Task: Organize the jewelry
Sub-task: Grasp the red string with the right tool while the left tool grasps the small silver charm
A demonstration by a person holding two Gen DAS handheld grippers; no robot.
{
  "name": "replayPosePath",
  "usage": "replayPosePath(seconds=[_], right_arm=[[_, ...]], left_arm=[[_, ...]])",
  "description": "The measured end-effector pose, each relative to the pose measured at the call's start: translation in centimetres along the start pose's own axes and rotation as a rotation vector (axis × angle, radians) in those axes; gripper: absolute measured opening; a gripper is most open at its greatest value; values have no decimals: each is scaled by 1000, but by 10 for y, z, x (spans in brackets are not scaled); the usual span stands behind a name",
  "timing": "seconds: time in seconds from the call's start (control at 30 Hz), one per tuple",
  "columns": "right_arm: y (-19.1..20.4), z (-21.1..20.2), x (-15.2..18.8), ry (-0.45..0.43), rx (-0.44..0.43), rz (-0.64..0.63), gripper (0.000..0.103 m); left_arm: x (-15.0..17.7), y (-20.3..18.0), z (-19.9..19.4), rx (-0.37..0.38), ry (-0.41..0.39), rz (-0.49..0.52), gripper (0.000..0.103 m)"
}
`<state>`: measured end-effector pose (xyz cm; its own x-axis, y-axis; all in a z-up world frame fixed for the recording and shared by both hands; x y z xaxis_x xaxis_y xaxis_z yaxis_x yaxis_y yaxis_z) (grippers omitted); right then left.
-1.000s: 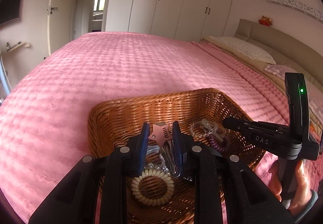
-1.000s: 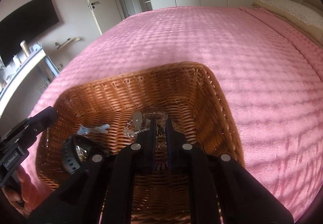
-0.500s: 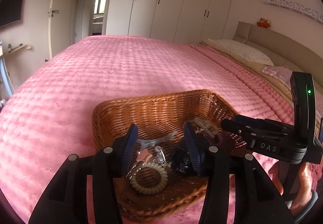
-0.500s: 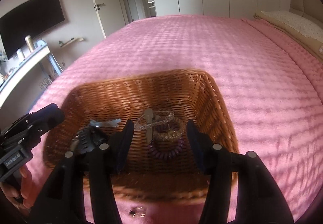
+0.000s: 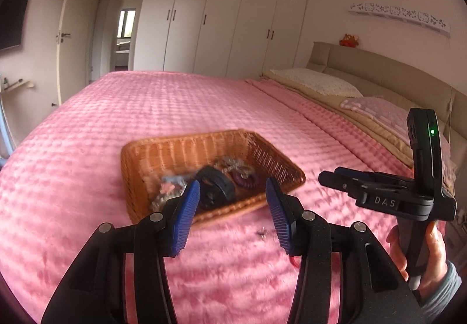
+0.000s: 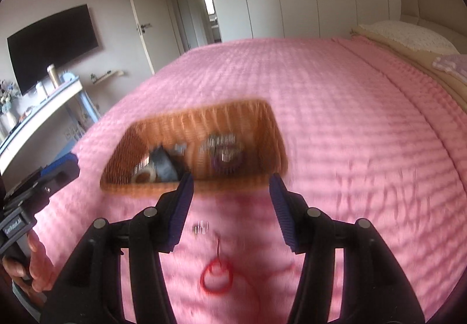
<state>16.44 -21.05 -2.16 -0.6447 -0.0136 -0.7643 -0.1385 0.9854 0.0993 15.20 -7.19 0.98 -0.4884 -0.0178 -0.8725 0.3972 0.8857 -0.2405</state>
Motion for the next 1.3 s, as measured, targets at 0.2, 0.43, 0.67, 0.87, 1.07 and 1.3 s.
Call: replayPosePath(seconds=[0.2, 0.43, 0.67, 0.87, 1.07, 1.3], right_arm=[[2, 14, 54, 85, -15, 17, 50], [11, 35, 90, 164, 1, -40, 35], [6, 48, 96, 206, 57, -112, 10], [-22, 56, 87, 196, 77, -41, 9], [-19, 58, 90, 188, 61, -52, 10], [-15, 61, 92, 187, 68, -71, 10]], left_arm=[[43, -7, 18, 17, 81, -22, 46], [76, -4, 55, 37, 188, -60, 44], [89, -11, 88, 55, 277, -77, 41], [97, -25, 122, 68, 361, -54, 37], [99, -24, 142, 30, 389, -37, 32], [101, -20, 142, 4, 381, -34, 15]])
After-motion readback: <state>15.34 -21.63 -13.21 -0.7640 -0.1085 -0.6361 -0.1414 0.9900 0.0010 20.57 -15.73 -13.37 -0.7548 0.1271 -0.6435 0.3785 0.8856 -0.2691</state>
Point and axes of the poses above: each gripper's, at about its wrist camera, not at the fingertips, and z roughly the way its jaws point, y to its left, x to its underside, the point moved 10 cm from there along z, roughly the way its jaws point, and after that the axes turned 8 degrees about x, right-handed, at the moved point
